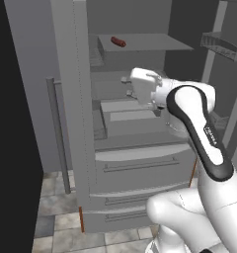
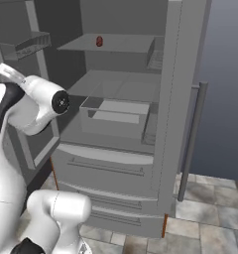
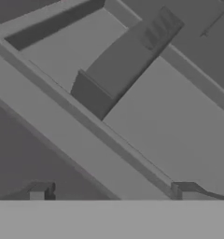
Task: Move the hot dog bun to the plate on the dining table and place the condiment next to that plate. Then navigate to the fridge and take the sausage and place it on the plate as well.
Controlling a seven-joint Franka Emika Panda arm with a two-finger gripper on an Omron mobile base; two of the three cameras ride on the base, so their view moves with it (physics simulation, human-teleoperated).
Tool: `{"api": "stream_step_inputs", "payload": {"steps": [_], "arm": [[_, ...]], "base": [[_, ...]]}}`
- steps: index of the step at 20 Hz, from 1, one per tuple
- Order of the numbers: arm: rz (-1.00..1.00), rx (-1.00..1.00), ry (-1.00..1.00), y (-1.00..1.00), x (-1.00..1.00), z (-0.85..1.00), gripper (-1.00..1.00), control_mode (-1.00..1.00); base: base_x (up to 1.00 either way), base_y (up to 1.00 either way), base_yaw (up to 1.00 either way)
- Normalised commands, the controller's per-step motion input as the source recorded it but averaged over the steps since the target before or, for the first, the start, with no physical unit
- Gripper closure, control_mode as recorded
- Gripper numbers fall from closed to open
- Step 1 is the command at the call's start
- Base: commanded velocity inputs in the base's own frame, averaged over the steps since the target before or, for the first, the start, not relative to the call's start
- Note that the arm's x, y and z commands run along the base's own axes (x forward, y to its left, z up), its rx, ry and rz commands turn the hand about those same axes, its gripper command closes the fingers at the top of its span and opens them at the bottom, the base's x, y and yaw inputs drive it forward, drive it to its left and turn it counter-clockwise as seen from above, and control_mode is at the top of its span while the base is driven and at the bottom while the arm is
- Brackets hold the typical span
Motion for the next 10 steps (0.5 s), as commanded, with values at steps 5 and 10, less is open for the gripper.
{"api": "stream_step_inputs", "payload": {"steps": [5,10], "arm": [[-0.22,-0.21,0.0,-0.4,-0.8,0.29,-1.0,-1.0],[-0.17,-0.24,0.01,-0.42,-0.86,0.1,-1.0,-1.0]], "base": [[0.0,0.0,0.0],[0.0,0.0,0.0]]}}
